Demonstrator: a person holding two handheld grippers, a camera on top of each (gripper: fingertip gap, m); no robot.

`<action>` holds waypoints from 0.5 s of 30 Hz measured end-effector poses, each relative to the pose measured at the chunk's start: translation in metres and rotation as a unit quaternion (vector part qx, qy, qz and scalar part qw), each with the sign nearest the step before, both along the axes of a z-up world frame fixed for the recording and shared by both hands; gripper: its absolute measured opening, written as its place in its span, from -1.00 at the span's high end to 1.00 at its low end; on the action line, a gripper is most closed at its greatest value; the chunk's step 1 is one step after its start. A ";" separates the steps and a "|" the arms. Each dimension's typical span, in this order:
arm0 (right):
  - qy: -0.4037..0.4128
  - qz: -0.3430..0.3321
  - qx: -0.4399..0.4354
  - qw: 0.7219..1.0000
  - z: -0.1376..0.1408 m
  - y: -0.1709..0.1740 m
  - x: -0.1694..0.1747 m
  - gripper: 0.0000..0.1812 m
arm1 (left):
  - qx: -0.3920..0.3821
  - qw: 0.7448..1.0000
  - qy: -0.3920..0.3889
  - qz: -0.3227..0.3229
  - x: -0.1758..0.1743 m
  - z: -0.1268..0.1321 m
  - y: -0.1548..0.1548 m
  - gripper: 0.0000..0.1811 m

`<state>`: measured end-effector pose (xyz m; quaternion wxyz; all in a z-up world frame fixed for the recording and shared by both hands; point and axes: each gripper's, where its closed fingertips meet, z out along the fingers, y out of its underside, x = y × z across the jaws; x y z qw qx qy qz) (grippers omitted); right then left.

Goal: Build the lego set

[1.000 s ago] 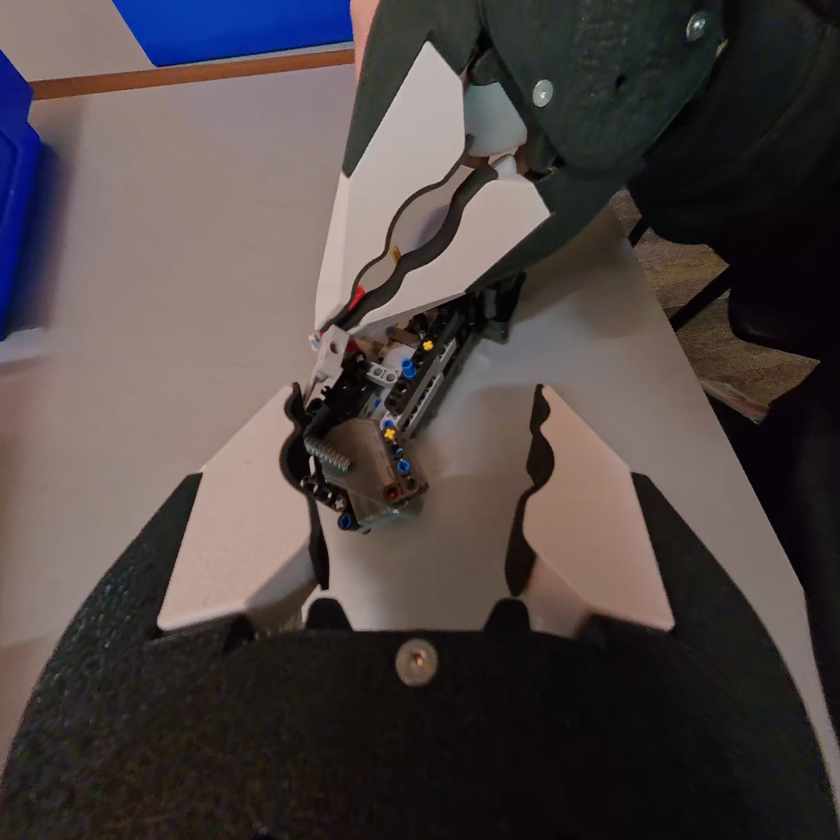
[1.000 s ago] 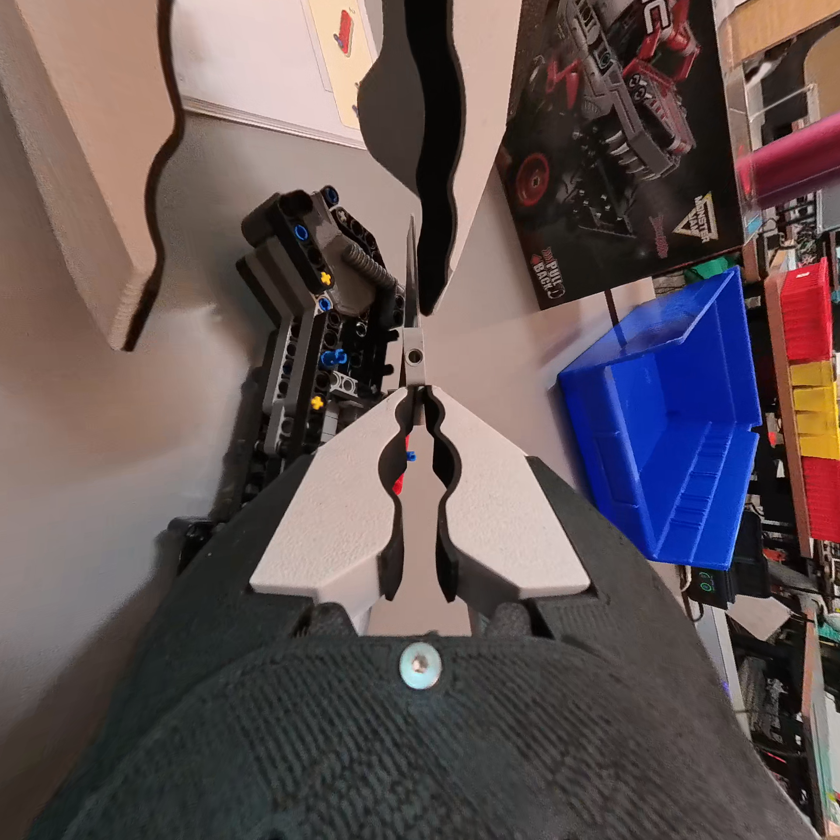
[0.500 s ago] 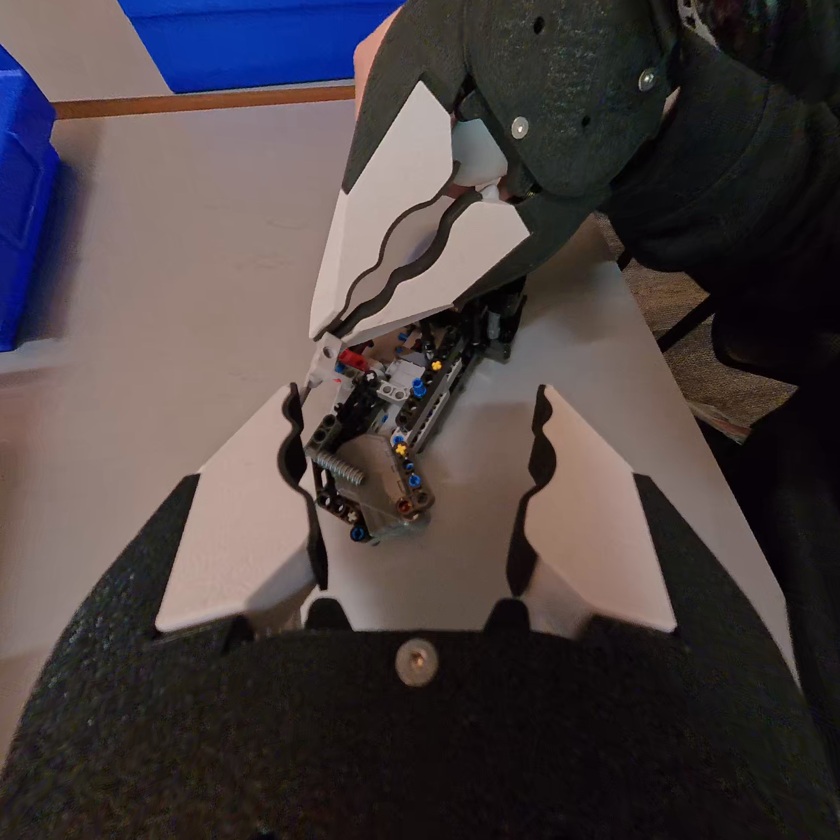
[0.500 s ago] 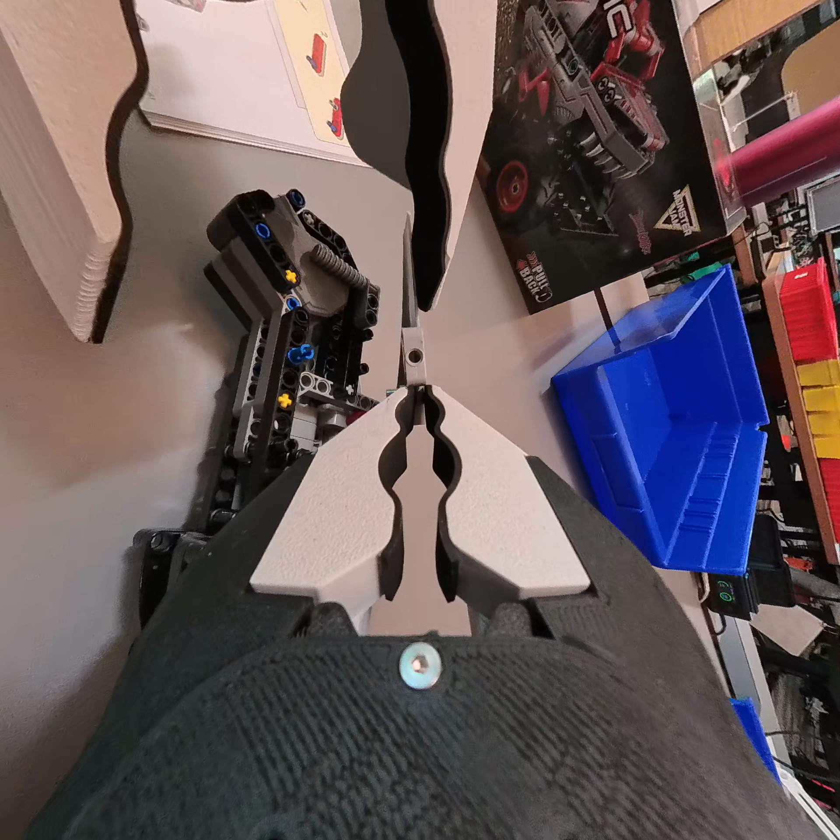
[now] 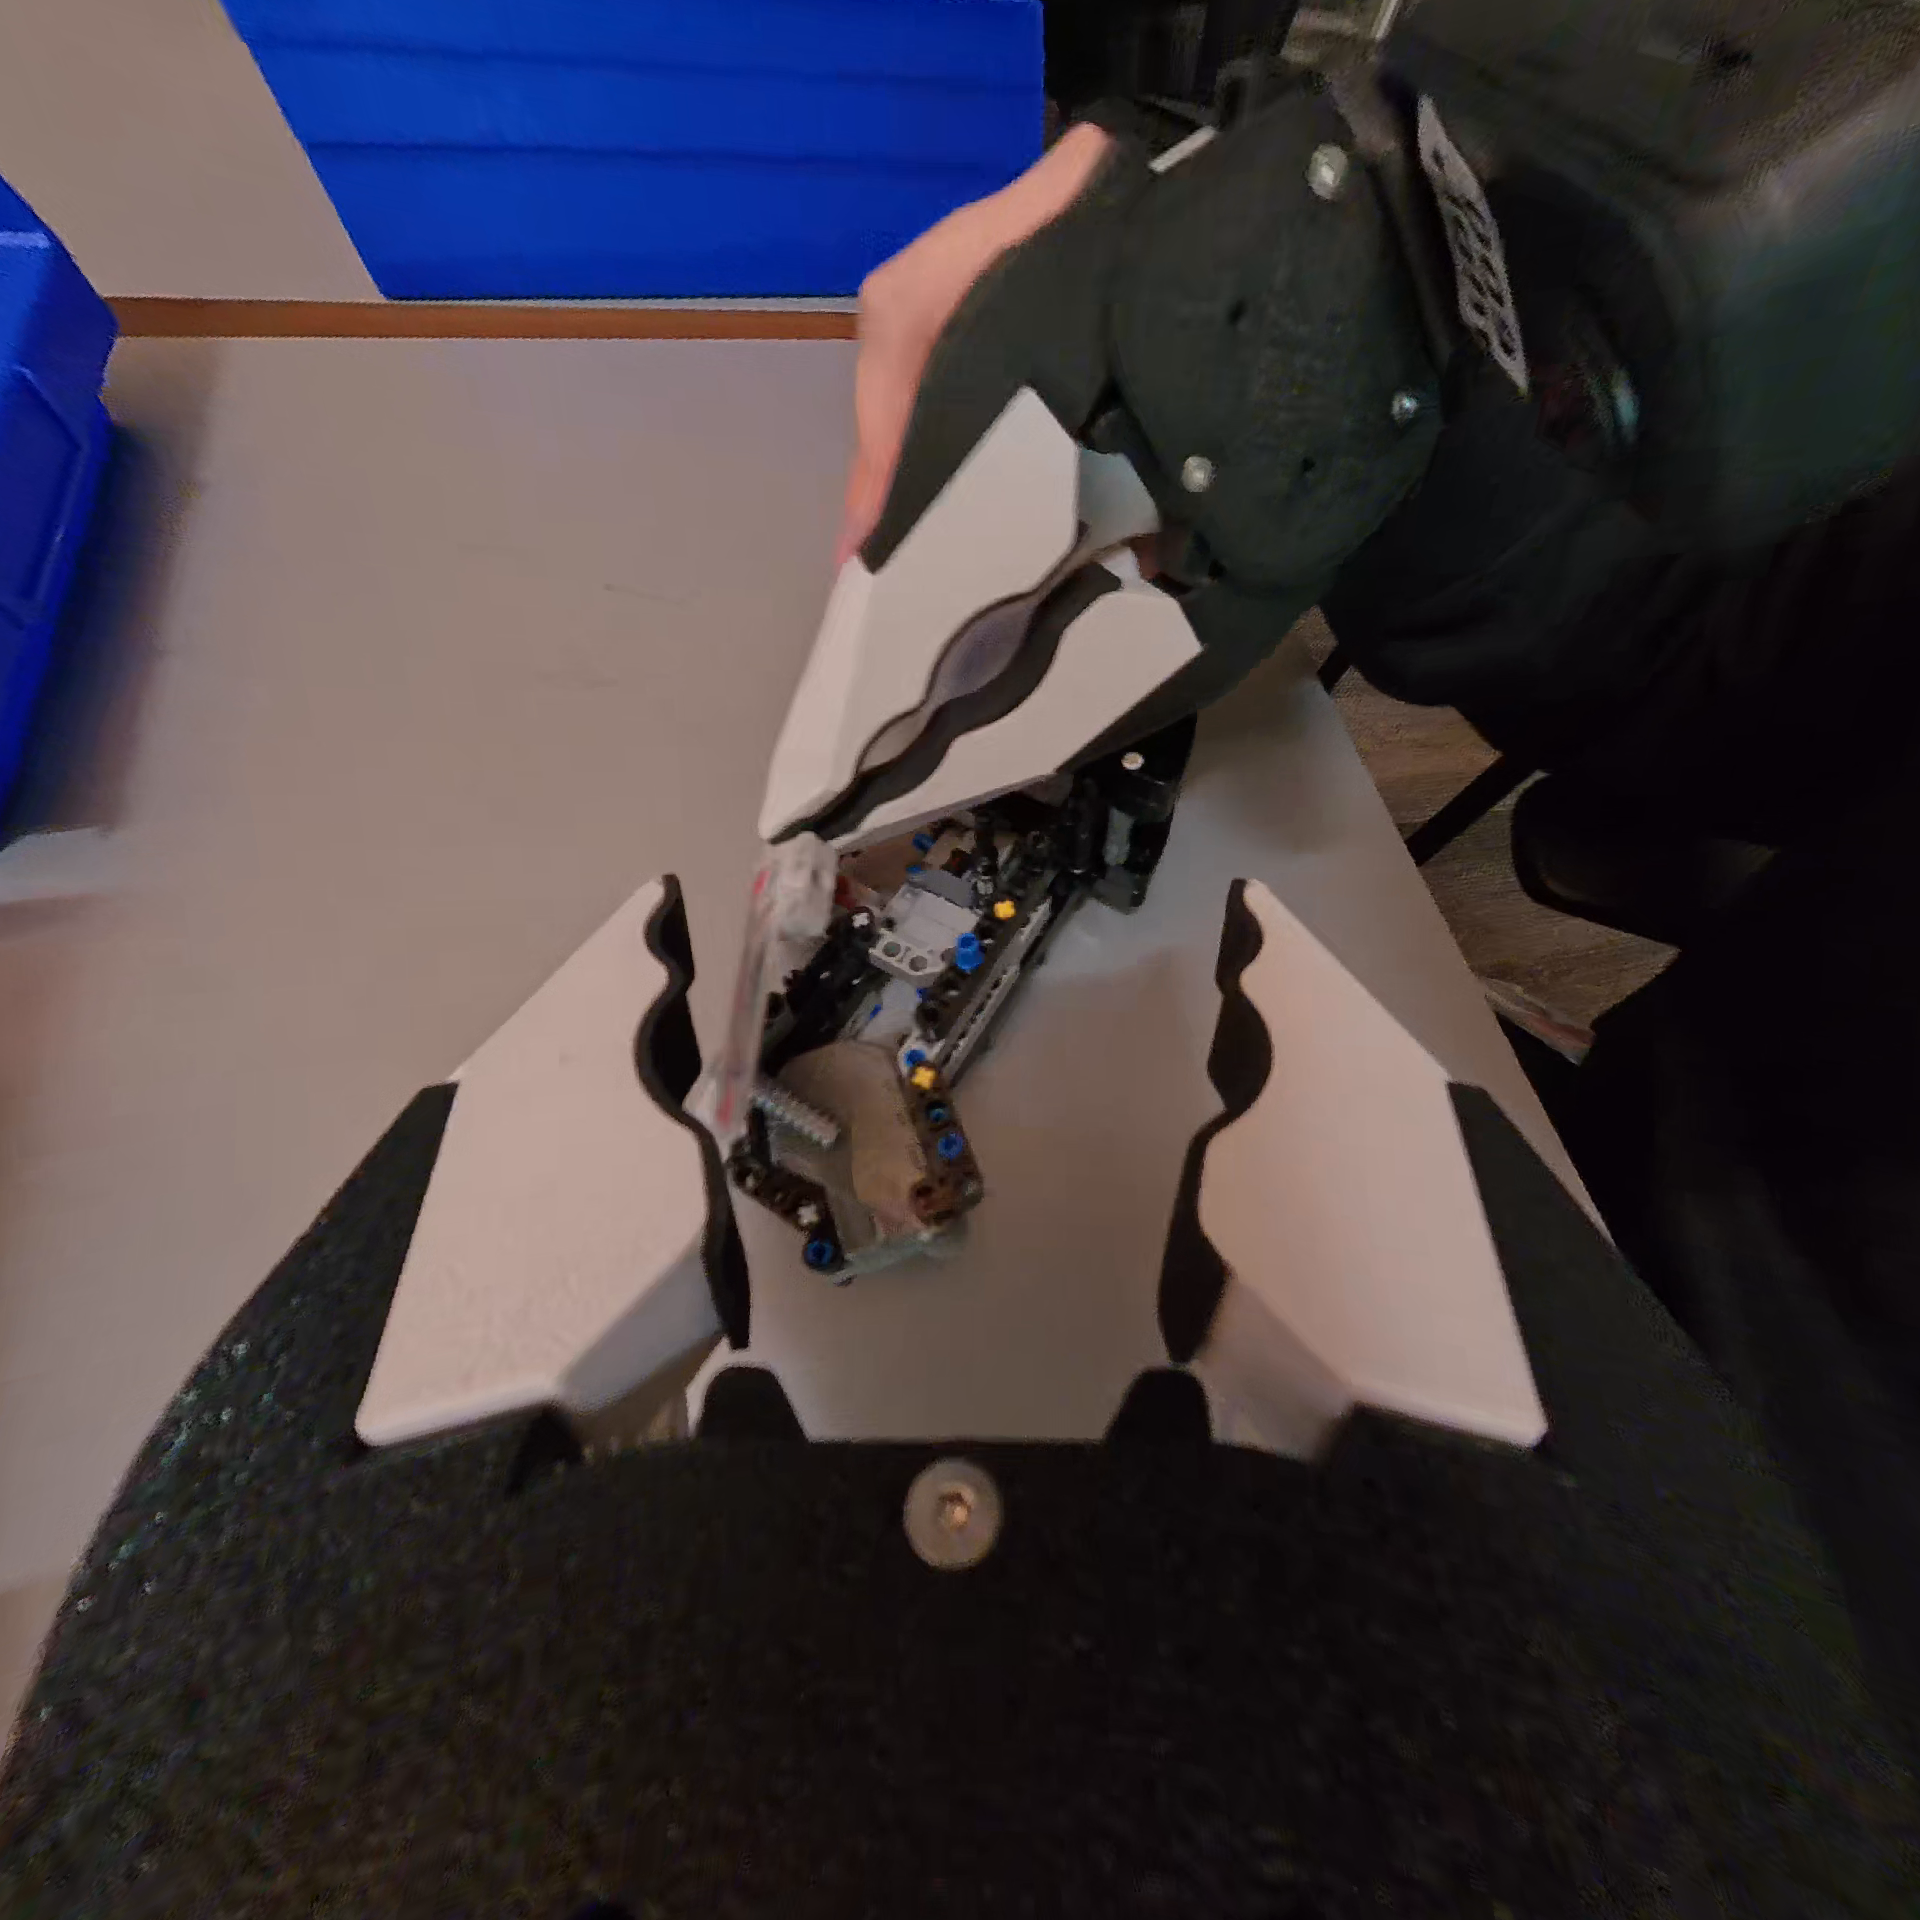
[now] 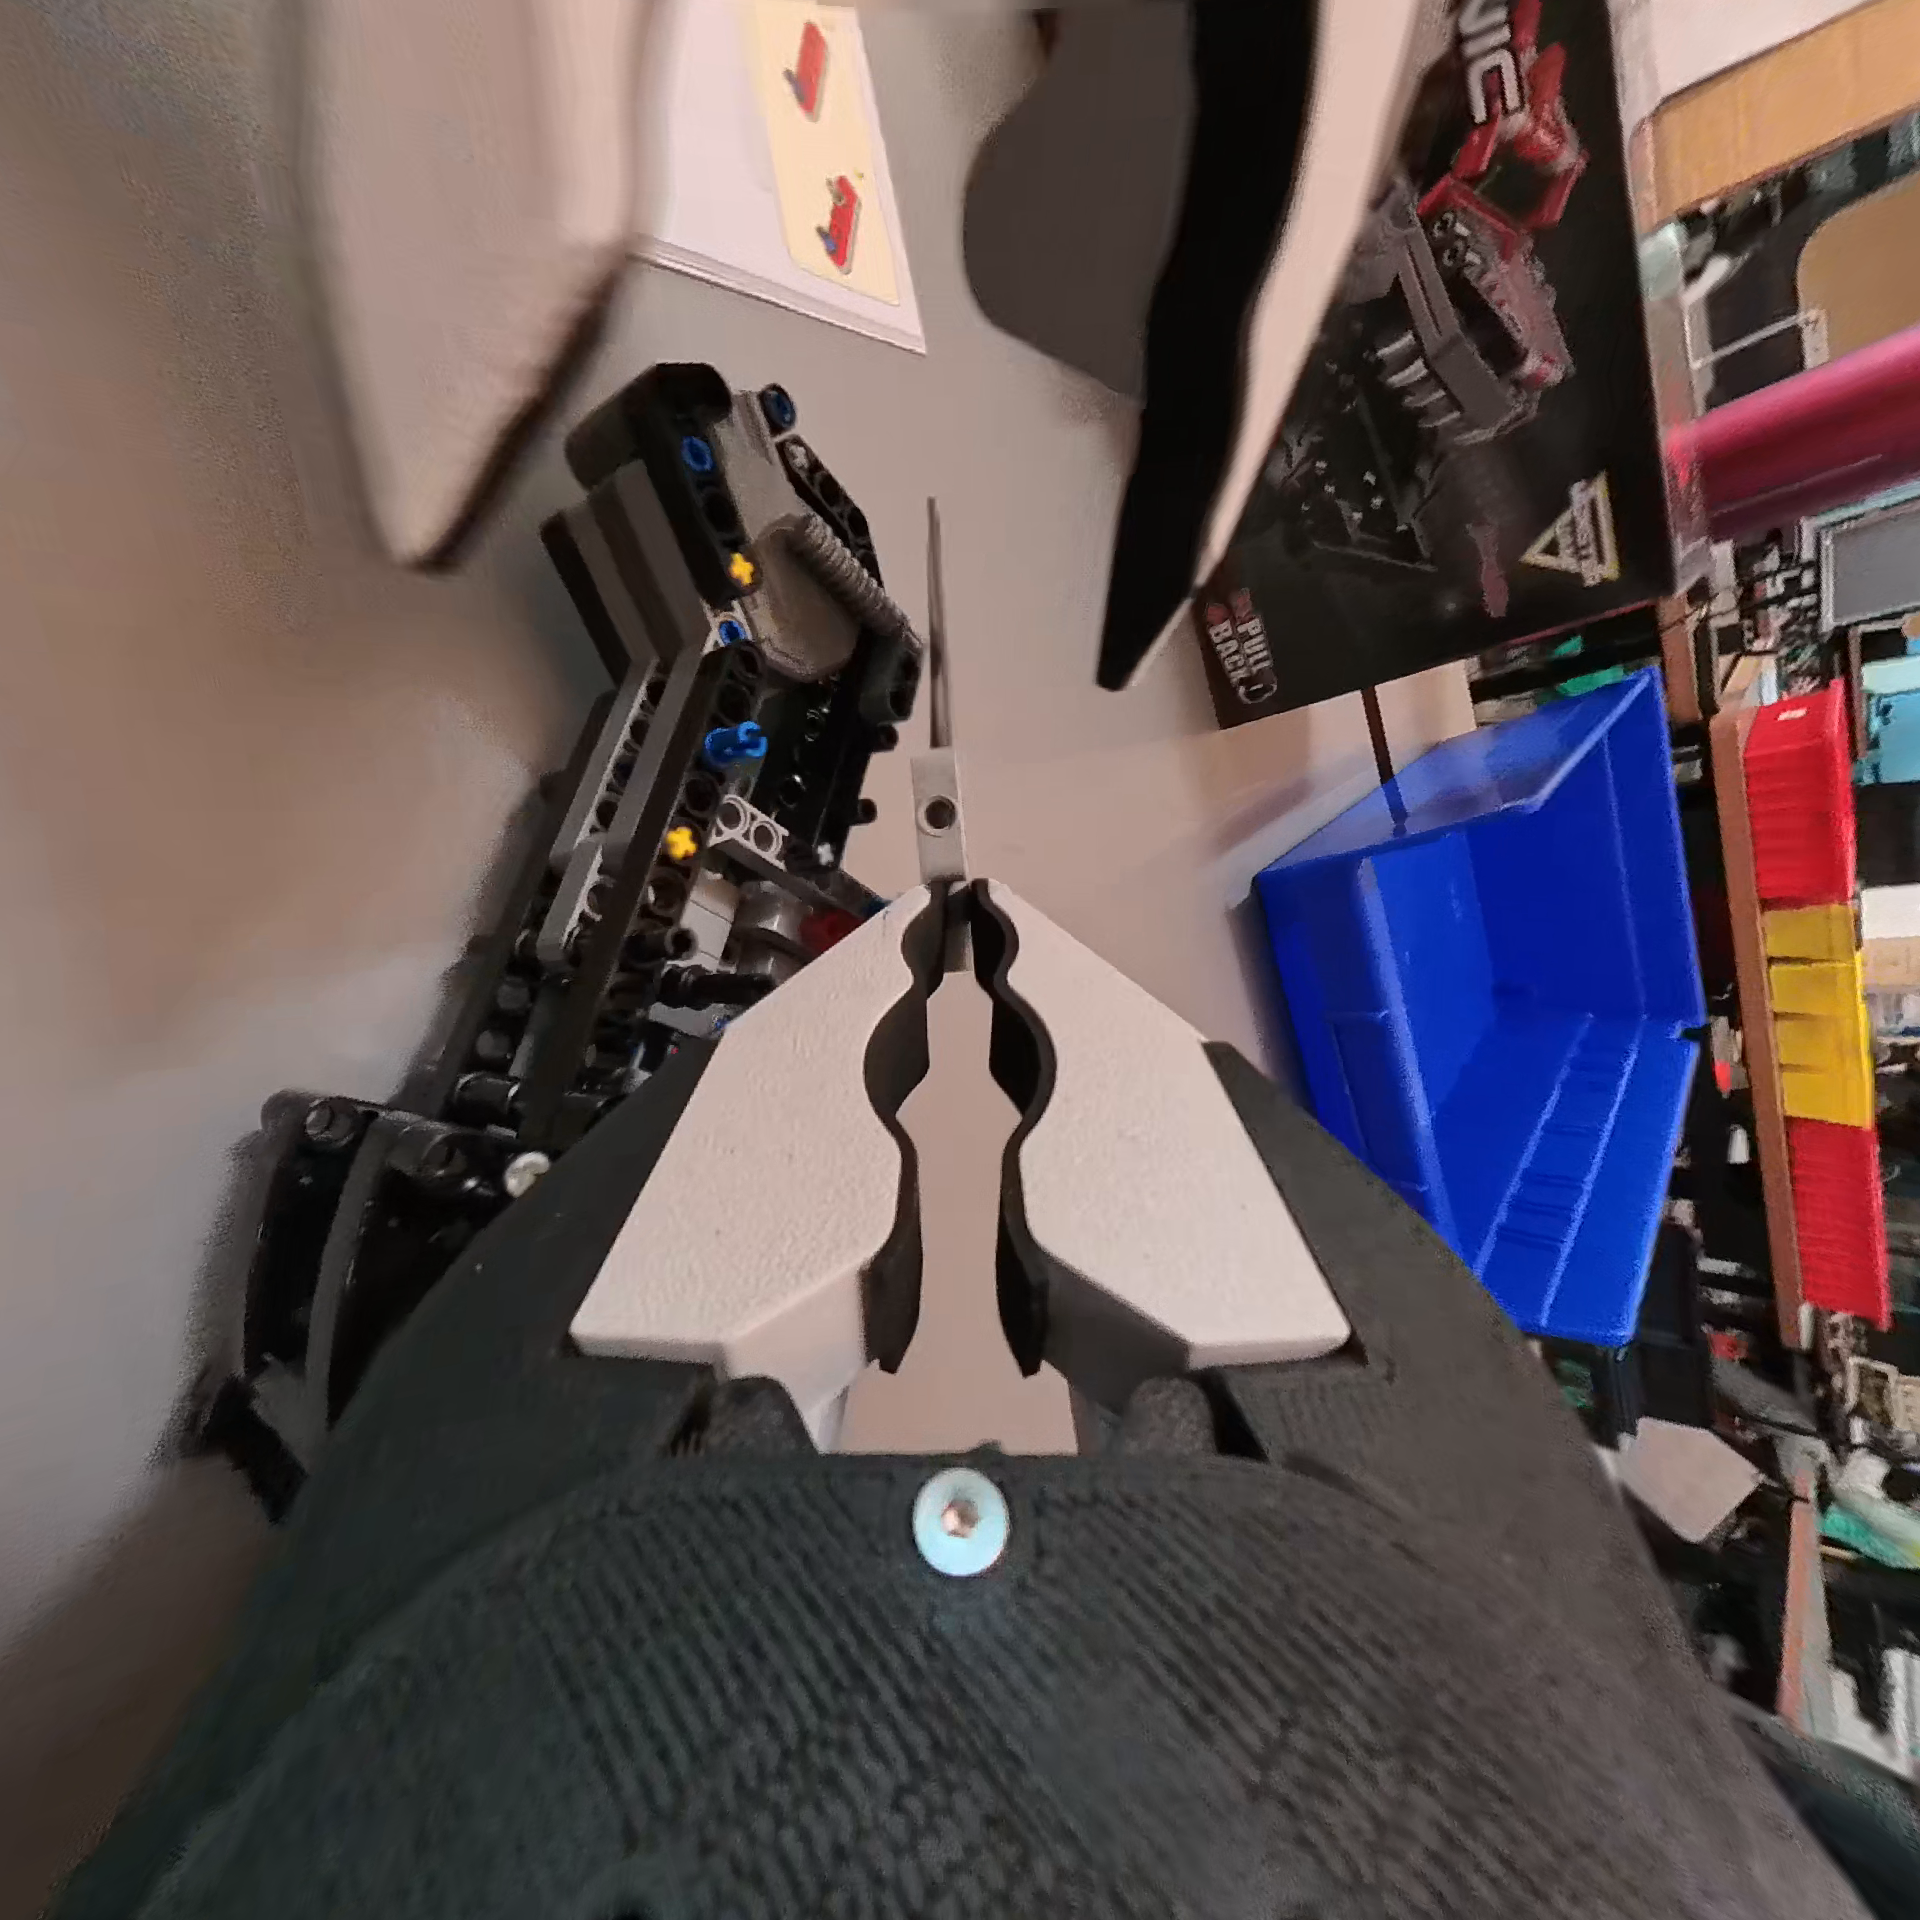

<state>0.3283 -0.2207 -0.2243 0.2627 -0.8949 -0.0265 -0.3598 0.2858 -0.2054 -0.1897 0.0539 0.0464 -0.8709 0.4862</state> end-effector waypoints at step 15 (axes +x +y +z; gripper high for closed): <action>0.015 0.005 0.000 1.000 -0.002 0.000 -0.005 0.95 | 0.166 0.968 0.180 -0.061 0.039 -0.042 0.010 0.50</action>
